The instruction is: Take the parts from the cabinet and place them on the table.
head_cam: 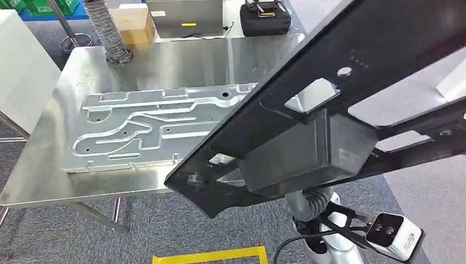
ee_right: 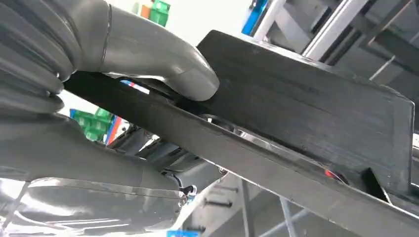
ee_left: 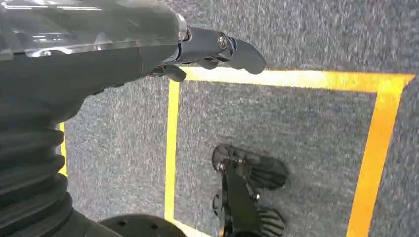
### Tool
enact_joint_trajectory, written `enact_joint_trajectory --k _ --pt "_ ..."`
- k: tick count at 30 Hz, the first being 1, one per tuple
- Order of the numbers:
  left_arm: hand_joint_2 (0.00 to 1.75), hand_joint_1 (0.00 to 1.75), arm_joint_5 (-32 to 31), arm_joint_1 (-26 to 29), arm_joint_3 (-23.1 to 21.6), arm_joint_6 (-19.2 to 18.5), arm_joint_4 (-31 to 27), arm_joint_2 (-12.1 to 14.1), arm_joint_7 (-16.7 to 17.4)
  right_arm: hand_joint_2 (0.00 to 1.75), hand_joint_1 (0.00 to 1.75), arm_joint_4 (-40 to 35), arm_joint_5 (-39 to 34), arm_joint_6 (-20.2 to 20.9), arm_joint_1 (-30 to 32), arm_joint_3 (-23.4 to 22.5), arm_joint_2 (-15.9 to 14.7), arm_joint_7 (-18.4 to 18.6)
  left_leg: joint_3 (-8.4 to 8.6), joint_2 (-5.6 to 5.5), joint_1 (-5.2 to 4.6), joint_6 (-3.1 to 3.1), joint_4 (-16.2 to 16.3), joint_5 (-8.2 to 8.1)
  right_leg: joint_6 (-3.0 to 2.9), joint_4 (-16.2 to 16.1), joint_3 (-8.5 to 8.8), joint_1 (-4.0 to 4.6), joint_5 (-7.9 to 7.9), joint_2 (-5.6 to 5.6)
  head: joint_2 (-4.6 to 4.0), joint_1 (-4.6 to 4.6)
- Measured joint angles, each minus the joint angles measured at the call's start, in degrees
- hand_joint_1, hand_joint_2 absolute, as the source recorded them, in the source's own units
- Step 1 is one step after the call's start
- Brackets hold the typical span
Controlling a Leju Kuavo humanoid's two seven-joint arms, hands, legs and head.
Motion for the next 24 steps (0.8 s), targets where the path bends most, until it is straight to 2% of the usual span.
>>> enact_joint_trajectory --k 1,2,3,5,6,7,8,10,11,12,13,15,17,18,20,21,22,23,24 --pt "1.75 0.0 0.0 -0.1 0.0 0.0 0.0 0.04 0.04 1.75 1.61 -0.02 0.09 -0.09 0.0 0.0 0.02 0.0 0.01 0.04 -0.12 -0.34 0.22 -0.32 -0.4 -0.74 0.51 -0.69 0.29 -0.06 0.0 0.0" --pt "1.75 0.0 0.0 -0.13 0.0 0.02 0.0 0.04 0.09 1.75 1.61 -0.02 0.35 -0.17 -0.03 -0.02 0.02 0.0 -0.28 0.07 0.04 -0.58 1.55 -1.12 -0.53 -1.05 0.92 -0.62 0.29 -0.09 0.0 -0.02" --pt "1.75 0.0 0.0 -0.17 0.0 0.15 0.0 0.04 0.15 1.75 1.61 -0.04 0.68 -0.44 -0.05 -0.02 0.07 0.0 -1.79 0.09 0.1 -0.75 4.83 -3.04 -0.89 -1.07 1.08 -0.64 0.11 -0.22 0.0 0.0" --pt "1.75 0.0 0.0 -0.01 0.0 0.83 0.02 0.35 0.68 1.75 1.61 -0.07 2.01 -1.48 0.29 -0.02 0.15 0.0 -6.99 0.09 0.23 -1.22 14.79 -7.38 -1.19 -1.04 1.25 -0.55 -0.15 -0.27 0.0 -0.02" --pt "1.75 0.0 0.0 0.14 0.07 1.29 0.02 0.55 1.14 1.75 1.61 -0.09 2.6 -2.03 0.55 -0.02 0.15 0.0 -8.99 0.09 0.23 -1.37 18.16 -8.11 -1.2 -0.98 1.31 -0.55 -0.28 -0.25 0.0 -0.02" --pt "1.75 0.0 0.0 0.3 0.17 1.7 0.02 0.72 1.53 1.75 1.61 -0.13 3.14 -2.45 0.97 -0.06 0.15 0.0 -9.77 0.09 0.25 -1.49 18.74 -7.22 -1.15 -0.92 1.48 -0.56 -0.48 -0.22 0.0 -0.02" --pt "1.75 0.0 0.0 0.38 0.28 2.14 0.02 0.81 1.9 1.75 1.61 -0.15 3.5 -2.73 1.27 -0.09 0.17 0.0 -9.17 0.11 0.28 -1.47 16.99 -5.6 -1.06 -0.85 1.71 -0.57 -0.69 -0.17 0.0 -0.02" --pt "1.75 0.0 0.0 0.46 0.79 3.02 0.04 1.42 2.6 1.75 1.61 -0.33 4.07 -3.45 1.57 -0.33 0.17 0.0 -4.75 0.15 0.35 -1.29 6.66 0.55 -0.78 -0.5 2.41 -0.63 -1.4 -0.13 0.0 -0.02" --pt "1.75 0.0 0.0 0.58 1.09 3.3 0.07 1.71 2.82 1.75 1.61 -0.35 4.04 -3.67 1.55 -0.72 0.17 0.0 -2.7 0.22 0.4 -1.12 1.71 2.27 -0.51 -0.3 2.63 -0.56 -1.83 -0.14 0.0 0.0" --pt "1.75 0.0 0.0 0.53 1.22 3.37 0.07 1.99 2.91 1.75 1.61 -0.31 3.93 -3.72 1.52 -1.18 0.17 0.0 -2.26 0.15 0.05 -0.87 1.15 1.35 -0.18 -0.04 2.54 -0.16 -2.03 -0.06 0.0 -0.02" --pt "1.75 0.0 0.0 0.59 1.25 3.45 0.07 2.19 2.99 1.75 1.61 -0.26 3.65 -3.54 1.41 -1.95 0.17 0.02 -2.3 0.07 0.14 -0.3 1.16 1.55 0.05 0.03 2.36 -0.16 -2.04 0.01 0.0 -0.02" --pt "1.75 0.0 0.0 0.98 1.36 3.54 0.09 2.6 3.04 1.75 1.61 0.02 3.17 -2.04 1.04 -3.93 0.18 0.02 -2.41 0.01 -0.12 0.29 1.19 1.38 0.6 -0.12 2.4 -0.29 -2.1 0.0 0.0 0.0" --pt "1.75 0.0 0.0 1.09 1.51 3.52 0.09 2.75 3.02 1.75 1.61 0.11 3.12 -0.83 0.99 -5.69 0.17 0.0 -2.0 0.02 0.26 1.02 0.6 1.7 1.39 0.65 2.46 -0.58 -2.85 -0.07 0.0 0.0" --pt "1.75 0.0 0.0 1.08 1.51 3.45 0.09 2.8 2.91 1.75 1.61 0.11 3.24 -0.52 0.86 -6.41 0.2 0.0 -1.94 0.05 0.26 1.39 0.55 1.61 1.71 3.19 1.2 -0.58 -4.44 -0.09 0.0 0.0" --pt "1.75 0.0 0.0 1.09 1.53 3.23 0.09 2.82 2.73 1.75 1.61 0.28 3.96 -0.33 0.92 -7.74 0.28 0.0 -1.94 0.09 0.18 1.6 0.57 1.49 2.18 12.63 -3.71 -0.77 -8.84 -0.11 0.0 0.0" --pt "1.75 0.0 0.0 1.12 1.53 3.17 0.09 2.82 2.58 1.75 1.61 0.5 4.13 -0.46 0.96 -8.37 0.31 0.0 -1.94 0.09 0.14 1.71 0.6 1.41 2.28 16.89 -6.12 -0.78 -10.13 -0.12 0.0 0.0" --pt "1.75 0.0 0.0 1.17 1.53 3.19 0.09 2.82 2.45 1.75 1.61 0.77 4.28 -0.85 0.96 -9.01 0.33 0.0 -1.89 0.08 0.11 1.75 0.61 1.35 2.29 19.22 -7.68 -0.77 -10.13 -0.13 0.0 0.0" --pt "1.75 0.0 0.0 1.2 1.53 3.28 0.09 2.8 2.41 1.75 1.61 1.14 4.5 -1.42 0.9 -9.7 0.33 0.0 -1.72 0.04 0.08 1.74 0.61 1.26 2.2 18.16 -7.63 -0.77 -8.46 -0.13 0.0 0.0" --pt "1.75 0.0 0.0 1.22 1.53 3.3 0.09 2.73 2.29 1.75 1.61 1.62 4.96 -2.5 0.65 -10.47 0.33 0.0 -1.46 -0.05 0.04 1.7 0.61 1.12 1.94 14.36 -6.08 -0.73 -5.65 -0.12 0.0 0.0"
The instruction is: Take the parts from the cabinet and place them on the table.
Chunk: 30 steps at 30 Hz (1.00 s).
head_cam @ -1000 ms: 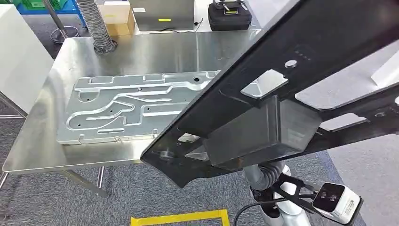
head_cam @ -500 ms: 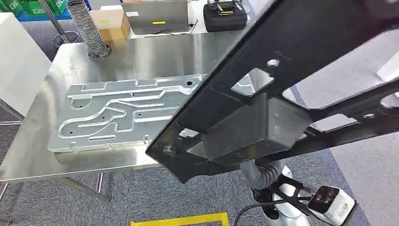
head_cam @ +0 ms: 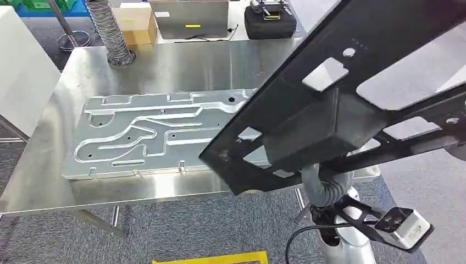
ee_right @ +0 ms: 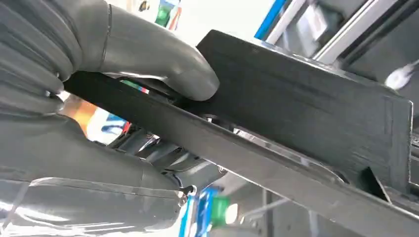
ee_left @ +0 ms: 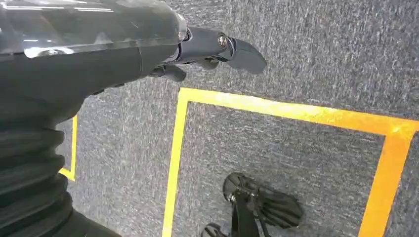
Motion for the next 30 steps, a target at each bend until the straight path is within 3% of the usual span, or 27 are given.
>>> enact_joint_trajectory --k 2,3,5,6,7,8,9,12,13,14,15,17,18,19,22,24,25,27,28,29,30 --pt "1.75 0.0 0.0 -0.01 -0.02 -0.02 0.0 -0.17 -0.33 1.75 1.61 1.73 2.78 -4.79 -1.67 -1.92 -0.2 0.0 0.6 -0.05 -0.13 -0.17 -0.01 -0.29 -0.92 -11.15 4.98 0.25 5.86 0.0 0.0 0.0" --pt "1.75 0.0 0.0 -0.06 -0.04 -0.09 0.0 -0.46 -0.57 1.75 1.61 3.13 6.13 -10.14 -3.25 -3.06 -0.75 0.02 0.54 -0.01 -0.35 -0.39 -0.01 -0.43 -1.31 -13.79 6.15 0.62 5.43 -0.02 0.0 -0.02" --pt "1.75 0.0 0.0 -0.02 -0.07 -0.52 0.0 -0.48 -1.07 1.75 1.61 8.15 21.25 -28.94 -6.85 -5.26 -2.18 2.56 0.27 0.07 -0.3 -0.92 0.01 -0.45 -1.5 -14.13 5.82 0.8 5.78 0.01 0.0 0.0" --pt "1.75 0.0 0.0 0.0 -0.13 -0.77 0.0 -0.48 -1.27 1.75 1.61 10.79 29.24 -36.16 -8.71 -6.19 -3.04 5.41 0.28 0.08 -0.22 -1.17 -0.12 -0.43 -1.61 -14.09 5.8 0.86 5.76 0.05 0.0 0.0" --pt "1.75 0.0 0.0 -0.01 -0.28 -1.09 0.0 -0.52 -1.42 1.75 1.61 13.91 37.89 -42.4 -10.88 -7.15 -4.14 9.39 0.36 0.11 -0.3 -1.46 -0.25 -0.35 -1.89 -14.41 5.83 0.79 5.98 0.1 0.0 -0.02" --pt "1.75 0.0 -0.02 -0.03 -0.48 -1.44 0.0 -0.52 -1.64 1.75 1.61 17.41 46.93 -46.87 -13.34 -7.91 -5.29 14.53 0.16 0.15 -0.42 -1.73 0.2 -0.73 -2.21 -15.25 6.24 -0.05 6.49 -0.06 0.0 0.0" --pt "1.75 0.0 -0.04 -0.06 -0.65 -1.83 0.0 -0.59 -1.86 1.75 1.61 21.61 57.1 -49.75 -16.41 -8.15 -6.61 20.23 -0.63 0.13 -0.37 -1.95 2.38 -2.08 -2.51 -15.57 6.47 0.05 6.58 -0.11 0.0 0.0" --pt "1.75 0.0 -0.13 -0.27 -1.75 -2.62 0.0 -0.55 -1.88 1.75 1.61 32.41 77.14 -50.29 -23.74 -8.13 -9.55 32.96 -7.42 0.13 -0.12 -2.43 15.66 -8.07 -2.67 -15.47 6.37 0.15 6.52 -0.17 0.0 0.0" --pt "1.75 0.0 -0.15 -0.24 -2.01 -2.84 -0.02 -0.57 -1.88 1.75 1.61 35.84 81.79 -49.62 -25.73 -7.83 -10.31 36.05 -9.09 0.14 -0.07 -2.56 18.42 -8.38 -2.66 -15.41 6.35 0.16 6.51 -0.2 0.0 -0.02" --pt "1.75 0.0 -0.18 -0.2 -2.21 -3.06 -0.02 -0.61 -1.88 1.75 1.61 38.72 84.84 -49.11 -27.53 -7.38 -10.84 37.97 -9.24 0.14 0.03 -2.63 18.06 -7.23 -2.59 -15.29 6.38 0.16 6.44 -0.2 0.0 0.0" --pt "1.75 0.0 -0.2 -0.22 -2.51 -3.13 -0.02 -0.61 -1.88 1.75 1.61 41.43 86.84 -48.71 -29.31 -6.9 -11.24 39.17 -8.12 0.15 0.12 -2.65 15.11 -4.94 -2.44 -15.14 6.43 0.15 6.32 -0.19 0.0 -0.02" --pt "1.75 0.0 -0.22 -0.39 -3.1 -3.32 -0.02 -0.59 -1.88 1.75 1.61 46.56 90.34 -48.1 -32.78 -5.65 -11.52 40.74 -3.24 0.23 0.2 -2.38 4.25 1.08 -2.16 -14.63 6.66 0.1 5.79 -0.19 0.0 0.0" --pt "1.75 0.0 -0.22 -0.5 -3.32 -3.43 -0.02 -0.59 -1.9 1.75 1.61 49.08 91.58 -47.93 -34.35 -4.87 -11.54 41.14 -1.91 0.31 0.16 -2.0 1.37 1.23 -1.96 -14.51 6.57 0.11 5.59 -0.19 0.0 0.0" --pt "1.75 0.0 -0.22 -0.65 -3.43 -3.52 -0.02 -0.59 -1.92 1.75 1.61 51.72 92.48 -47.64 -36.22 -3.99 -11.54 41.46 -1.63 0.24 -0.12 -1.81 0.32 1.04 -1.66 -14.09 6.11 0.42 5.64 -0.06 0.0 0.0" --pt "1.75 0.0 -0.22 -0.77 -4.07 -3.61 -0.02 -0.68 -2.01 1.75 1.61 58.54 93.22 -46.92 -39.67 0.1 -11.32 40.94 -2.09 0.13 -0.18 -1.11 0.6 1.09 -0.99 -14.3 5.88 0.38 5.8 -0.06 0.0 0.0" --pt "1.75 0.0 -0.22 -1.14 -4.57 -3.67 -0.02 -0.87 -2.12 1.75 1.61 63.09 93.22 -46.94 -41.89 3.58 -10.71 39.46 -1.66 0.16 0.27 -0.42 -0.14 1.49 -0.34 -12.8 5.27 0.18 4.49 -0.12 0.0 0.0" --pt "1.75 0.0 -0.22 -1.36 -4.68 -3.67 -0.02 -0.87 -2.14 1.75 1.61 64.96 93.2 -46.92 -42.8 4.95 -10.21 38.38 -1.73 0.17 0.28 -0.16 -0.14 1.5 -0.09 -9.52 3.75 0.09 2.64 -0.12 0.0 0.0" --pt "1.75 0.0 -0.2 -1.59 -4.83 -3.63 -0.02 -0.98 -1.97 1.75 1.61 69.12 93.2 -47.05 -44.14 7.56 -8.86 35.57 -1.7 0.15 0.26 -0.05 -0.11 1.41 0.37 -0.01 -0.95 -0.13 -1.23 -0.12 0.0 0.0" --pt "1.75 0.0 -0.2 -1.61 -4.87 -3.63 -0.02 -0.98 -1.84 1.75 1.61 70.6 93.22 -47.25 -44.32 9.14 -8.12 35.01 -1.7 0.14 0.27 -0.06 -0.08 1.38 0.47 3.61 -2.98 -0.2 -2.15 -0.13 0.0 0.0" --pt "1.75 0.0 -0.2 -1.61 -4.92 -3.61 -0.02 -0.98 -1.77 1.75 1.61 72.22 93.22 -47.62 -44.33 10.52 -7.56 34.58 -1.63 0.09 0.27 -0.1 -0.07 1.31 0.47 4.62 -3.93 -0.4 -1.56 -0.15 0.0 0.0" --pt "1.75 0.0 -0.17 -1.63 -5.09 -3.58 -0.04 -1.05 -1.73 1.75 1.61 73.86 93.22 -48.04 -44.34 12.53 -6.7 33.9 -1.53 0.0 0.27 -0.17 0.0 1.17 0.46 2.44 -3.3 -0.57 0.64 -0.18 0.0 0.0"
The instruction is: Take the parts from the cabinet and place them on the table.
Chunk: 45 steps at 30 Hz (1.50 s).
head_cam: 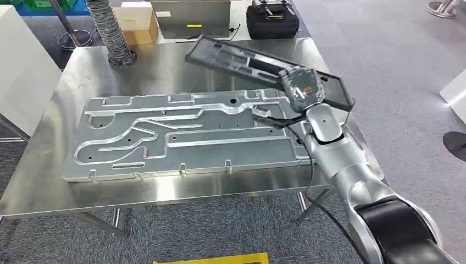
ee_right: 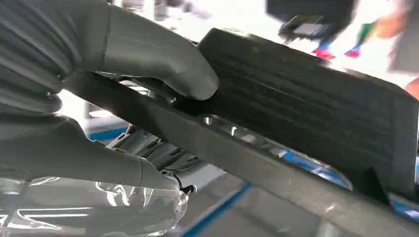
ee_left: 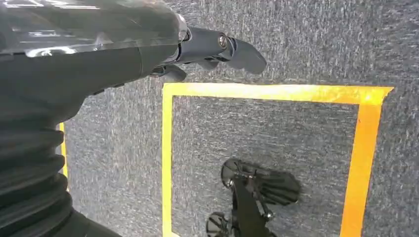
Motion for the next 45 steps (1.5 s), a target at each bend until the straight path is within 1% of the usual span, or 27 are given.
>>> enact_joint_trajectory --k 3,4,7,9,10,12,14,15,16,18,19,23,25,27,28,29,30,31,33,34,38,39,40,41,43,44,45 --pt "1.75 0.0 0.04 -0.1 -0.35 0.0 0.0 -0.13 0.0 1.75 1.61 3.5 -0.07 -1.33 -1.3 3.28 2.53 -2.1 0.42 -0.16 0.0 -0.7 0.45 -0.68 -0.47 -14.28 6.01 -0.05 7.61 -0.03 0.0 0.0" --pt "1.75 0.0 0.04 -0.2 -0.52 0.0 0.0 -0.13 -0.06 1.75 1.61 4.89 -0.09 -2.06 -1.59 4.37 3.51 -2.71 0.2 -0.09 -0.18 -1.03 0.24 -0.75 -0.84 -14.94 6.79 0.22 6.39 0.0 0.0 0.0" --pt "1.75 0.0 0.07 -0.22 -0.66 0.0 0.0 -0.22 -0.15 1.75 1.61 7.38 -0.53 -2.97 -1.25 6.71 5.85 -4.93 0.26 -0.07 -0.05 -2.02 0.12 -0.72 -1.77 -15.79 6.85 0.9 6.15 0.22 0.0 0.0" --pt "1.75 0.0 0.07 -0.13 -0.76 0.07 0.0 -0.17 -0.15 1.75 1.61 8.43 -1.77 -2.97 -1.06 7.43 6.87 -7.24 0.21 0.0 0.23 -2.7 0.59 -1.49 -2.6 -16.66 7.48 0.35 6.43 0.07 0.0 -0.02" --pt "1.75 0.0 0.07 -0.14 -0.85 0.09 0.0 -0.17 -0.15 1.75 1.61 9.04 -2.34 -3.12 -1.09 7.64 7.28 -8.53 -0.62 0.14 0.17 -2.9 2.76 -2.74 -3.04 -16.86 7.69 0.41 6.42 0.07 0.0 -0.02" --pt "1.75 0.0 0.07 -0.12 -0.98 0.2 0.0 -0.13 -0.2 1.75 1.61 9.92 -3.02 -4.24 -0.75 8.04 8.01 -10.16 -5.11 0.13 0.21 -3.2 11.99 -6.96 -3.44 -16.85 7.78 0.58 6.29 0.04 0.0 -0.02" --pt "1.75 0.0 0.07 0.01 -1.07 0.39 0.0 -0.15 -0.5 1.75 1.61 10.79 -3.34 -5.61 0.21 8.39 8.27 -11.32 -8.75 0.14 0.22 -3.36 18.6 -8.57 -3.61 -16.83 7.97 0.74 6.15 0.04 0.0 -0.02" --pt "1.75 0.0 0.07 0.1 -1.09 0.48 0.0 -0.15 -0.61 1.75 1.61 11.16 -3.34 -6.14 0.75 8.58 8.27 -11.62 -8.81 0.14 0.23 -3.34 18.15 -7.46 -3.58 -16.83 8.11 0.78 6.11 0.04 0.0 -0.02" --pt "1.75 0.0 0.04 0.13 -1.13 0.55 0.0 -0.15 -0.76 1.75 1.61 11.46 -3.34 -6.79 1.26 8.82 8.29 -11.86 -7.55 0.15 0.22 -3.26 14.95 -5.2 -3.55 -16.79 8.26 0.81 6.01 0.05 0.0 -0.02" --pt "1.75 0.0 0.02 0.05 -1.2 0.66 0.0 -0.02 -1.35 1.75 1.61 11.99 -3.89 -8.02 1.98 8.91 8.38 -12.59 -2.52 0.15 0.22 -2.84 4.02 0.33 -3.22 -16.6 8.52 0.8 5.72 0.14 0.0 0.0" --pt "1.75 0.0 0.0 -0.05 -1.33 0.72 0.0 -0.02 -1.55 1.75 1.61 12.17 -4.3 -8.58 2.23 8.93 8.38 -12.93 -1.21 0.1 0.15 -2.51 1.07 0.41 -2.96 -16.41 8.41 0.99 5.55 0.18 0.0 -0.02" --pt "1.75 0.0 -0.07 -0.3 -2.14 0.96 0.0 0.0 -1.66 1.75 1.61 12.69 -4.72 -9.11 3.61 8.93 8.36 -13.96 -0.88 0.03 -0.09 -1.43 0.51 0.32 -1.76 -16.43 8.33 1.19 5.6 0.32 0.0 0.0" --pt "1.75 0.0 -0.09 -0.46 -2.38 0.98 0.0 -0.04 -1.83 1.75 1.61 12.69 -4.96 -9.11 4.27 8.93 8.29 -14.33 -0.68 0.14 0.26 -0.68 0.05 0.68 -1.0 -14.59 7.61 0.94 4.02 0.26 0.0 0.0" --pt "1.75 0.0 -0.07 -0.6 -2.47 0.96 0.0 -0.04 -2.03 1.75 1.61 12.96 -5.14 -9.16 4.74 8.96 8.27 -14.49 -0.74 0.19 0.24 -0.4 0.05 0.66 -0.47 -7.08 4.12 0.71 -0.14 0.25 0.0 0.0" --pt "1.75 0.0 -0.07 -0.61 -2.49 0.98 0.0 -0.04 -2.08 1.75 1.61 13.26 -5.18 -9.27 5.08 9.04 8.27 -14.51 -0.75 0.22 0.23 -0.35 0.07 0.63 -0.24 -1.45 1.46 0.61 -2.41 0.25 0.0 0.0" --pt "1.75 0.0 -0.04 -0.58 -2.49 0.98 0.0 -0.04 -2.16 1.75 1.61 13.46 -5.0 -9.27 5.39 9.2 8.27 -14.53 -0.73 0.22 0.23 -0.33 0.09 0.61 -0.11 1.74 -0.12 0.53 -3.08 0.24 0.0 0.0" --pt "1.75 0.0 -0.02 -0.57 -2.49 1.01 0.0 -0.04 -2.25 1.75 1.61 13.79 -4.76 -9.31 5.59 9.46 8.27 -14.53 -0.7 0.19 0.24 -0.34 0.11 0.6 -0.06 2.0 -0.4 0.43 -2.27 0.23 0.0 0.0" --pt "1.75 0.0 0.0 -0.55 -2.51 1.03 0.0 -0.04 -2.38 1.75 1.61 14.03 -4.76 -9.46 5.54 9.63 8.27 -14.58 -0.63 0.15 0.24 -0.4 0.15 0.56 -0.16 -0.67 0.77 0.34 -0.41 0.22 0.0 0.0" --pt "1.75 0.0 0.02 -0.6 -2.51 0.98 0.0 -0.04 -2.58 1.75 1.61 14.37 -4.92 -9.46 5.2 9.7 8.29 -14.99 -0.37 0.08 0.24 -0.63 0.24 0.41 -0.61 -11.69 6.35 0.32 4.86 0.14 0.0 0.0" --pt "1.75 0.0 0.02 -0.59 -2.51 0.94 0.0 -0.04 -2.64 1.75 1.61 14.51 -4.96 -9.46 5.08 9.72 8.29 -15.17 -0.29 0.09 0.24 -0.79 0.24 0.31 -0.95 -15.98 8.39 0.39 5.66 0.07 0.0 0.0" --pt "1.75 0.0 0.04 -0.39 -2.51 0.44 0.0 -0.07 -3.15 1.75 1.61 15.16 -5.42 -9.2 4.8 9.83 8.31 -15.52 -0.15 0.05 0.07 -2.07 -0.07 0.41 -2.11 -16.36 8.43 1.11 5.52 0.25 0.0 -0.02" --pt "1.75 0.0 0.04 -0.44 -2.51 0.31 0.0 -0.04 -3.23 0.0 0.0 15.32 -5.6 -9.16 4.64 9.87 8.31 -15.52 -0.03 0.03 -0.08 -2.49 -0.17 0.36 -2.58 -16.96 8.71 0.66 5.83 0.25 0.0 -0.02" --pt "1.75 0.0 0.04 -0.43 -2.51 0.2 0.0 0.0 -3.26 0.0 0.0 15.42 -5.84 -9.13 4.64 9.9 8.47 -15.52 -0.41 0.06 0.15 -2.61 0.94 -0.52 -2.95 -17.57 9.2 0.51 6.11 0.03 0.0 0.0" --pt "1.75 0.0 0.04 -0.42 -2.51 0.2 0.0 0.0 -3.26 0.0 0.0 15.64 -6.16 -9.13 4.58 9.9 8.38 -15.49 -1.69 0.13 0.15 -2.74 3.92 -2.68 -3.33 -17.7 9.31 0.46 6.18 -0.09 0.0 -0.02" --pt "1.75 0.0 0.07 -0.3 -2.51 0.42 0.02 0.04 -3.21 0.0 0.0 16.12 -6.38 -9.18 4.76 9.9 8.31 -15.49 -5.72 0.13 0.32 -3.15 12.9 -7.1 -3.49 -17.67 9.15 0.58 6.17 -0.11 0.0 -0.02" --pt "1.75 0.0 0.07 -0.24 -2.51 0.68 0.0 0.04 -3.19 0.0 0.0 16.34 -6.49 -9.22 4.9 9.9 8.29 -15.49 -7.63 0.13 0.33 -3.33 16.95 -8.49 -3.5 -17.58 9.04 0.61 6.18 -0.09 0.0 -0.02" --pt "1.75 0.0 0.07 -0.24 -2.51 0.96 0.0 0.0 -3.12 0.0 0.0 16.56 -6.64 -9.29 5.14 9.9 8.29 -15.47 -8.28 0.13 0.35 -3.43 18.36 -8.34 -3.49 -17.49 9.02 0.61 6.18 -0.05 0.0 -0.02"
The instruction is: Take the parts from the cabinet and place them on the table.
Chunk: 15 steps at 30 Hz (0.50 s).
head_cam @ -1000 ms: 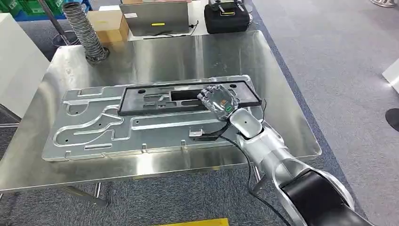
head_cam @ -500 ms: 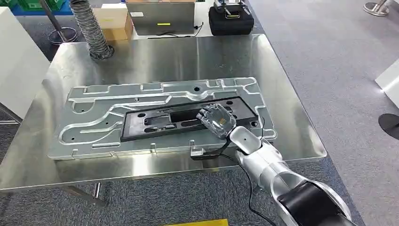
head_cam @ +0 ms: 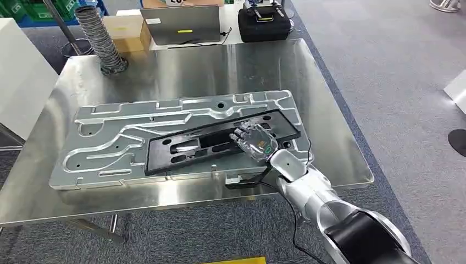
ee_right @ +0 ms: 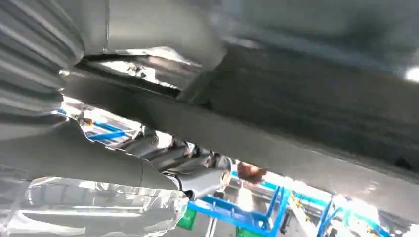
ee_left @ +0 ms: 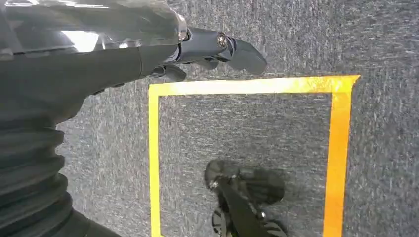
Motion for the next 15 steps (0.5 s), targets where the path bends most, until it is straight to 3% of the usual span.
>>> enact_joint_trajectory --k 1,4,5,6,7,10,11,13,14,15 --pt "0.0 0.0 0.0 -0.02 0.0 0.15 0.0 0.0 0.02 0.0 0.0 0.17 -0.22 -0.09 0.16 0.0 0.0 0.0 0.84 0.01 0.06 -0.03 -1.8 1.55 0.04 0.12 0.01 -0.01 -0.03 0.05 0.0 0.0" --pt "0.0 0.0 0.0 -0.14 -0.02 0.42 0.0 0.11 -0.11 0.0 0.0 0.37 -1.2 -0.29 0.12 0.0 0.0 -0.04 8.16 0.08 0.29 0.09 -16.3 8.42 0.66 0.8 0.02 -0.04 -0.44 0.26 0.0 0.0" --pt "0.0 0.0 0.0 -0.31 -0.04 0.42 0.0 0.09 -0.11 0.0 0.0 0.37 -1.58 -0.33 0.09 -0.04 0.0 -0.31 8.82 0.01 0.11 0.41 -17.55 7.23 0.98 1.01 -0.18 0.31 -0.56 0.29 0.0 0.0" --pt "0.0 0.0 0.0 -0.39 -0.09 0.42 0.0 0.09 -0.07 0.0 0.0 0.31 -2.26 -0.39 0.1 -0.22 -0.07 -0.81 8.69 -0.11 0.0 1.14 -17.69 7.7 1.3 1.18 -0.38 0.43 -0.48 0.39 0.0 0.02" --pt "0.0 0.0 0.0 -0.3 -0.17 0.44 0.0 0.07 0.07 0.0 0.0 0.0 -2.69 -0.46 0.17 -0.33 -0.07 -1.29 8.54 -0.12 -0.03 1.29 -17.63 7.69 1.52 1.13 -0.41 0.43 -0.41 0.39 0.0 0.02" --pt "0.0 0.0 0.0 -0.36 -0.61 0.53 0.0 -0.02 0.31 0.0 0.0 -1.2 -5.01 -0.53 0.58 -1.36 -0.09 -3.24 8.63 -0.01 0.11 2.55 -18.02 8.18 2.66 1.65 -0.57 0.01 -0.92 0.33 0.0 0.02" --pt "0.0 0.0 0.0 -0.47 -0.72 0.59 0.0 -0.04 0.33 0.0 0.0 -1.86 -6.1 -0.55 0.6 -1.93 -0.09 -4.07 8.55 0.0 0.1 2.79 -18.04 8.23 2.92 3.76 -1.57 0.01 -2.56 0.27 0.0 0.02" --pt "0.0 0.0 0.0 -0.58 -0.94 0.59 0.0 -0.04 0.42 0.0 0.0 -3.04 -8.36 -0.55 0.93 -3.15 -0.09 -6.54 8.36 0.11 0.02 3.09 -18.02 8.26 3.32 12.95 -5.85 -0.07 -7.27 0.27 0.0 0.0" --pt "0.0 0.0 0.0 -0.6 -1.01 0.59 0.0 -0.04 0.48 0.0 0.0 -3.74 -9.63 -0.55 1.45 -3.87 -0.09 -7.96 8.29 0.12 -0.02 3.11 -18.0 8.27 3.39 17.5 -8.02 -0.07 -8.94 0.25 0.0 0.02" --pt "0.0 0.0 0.02 -0.57 -1.03 0.61 0.0 -0.04 0.59 0.0 0.0 -4.48 -11.01 -0.55 1.97 -4.61 -0.02 -9.5 8.28 0.1 -0.03 3.11 -17.99 8.27 3.35 19.75 -9.08 -0.07 -9.25 0.25 0.0 0.02"
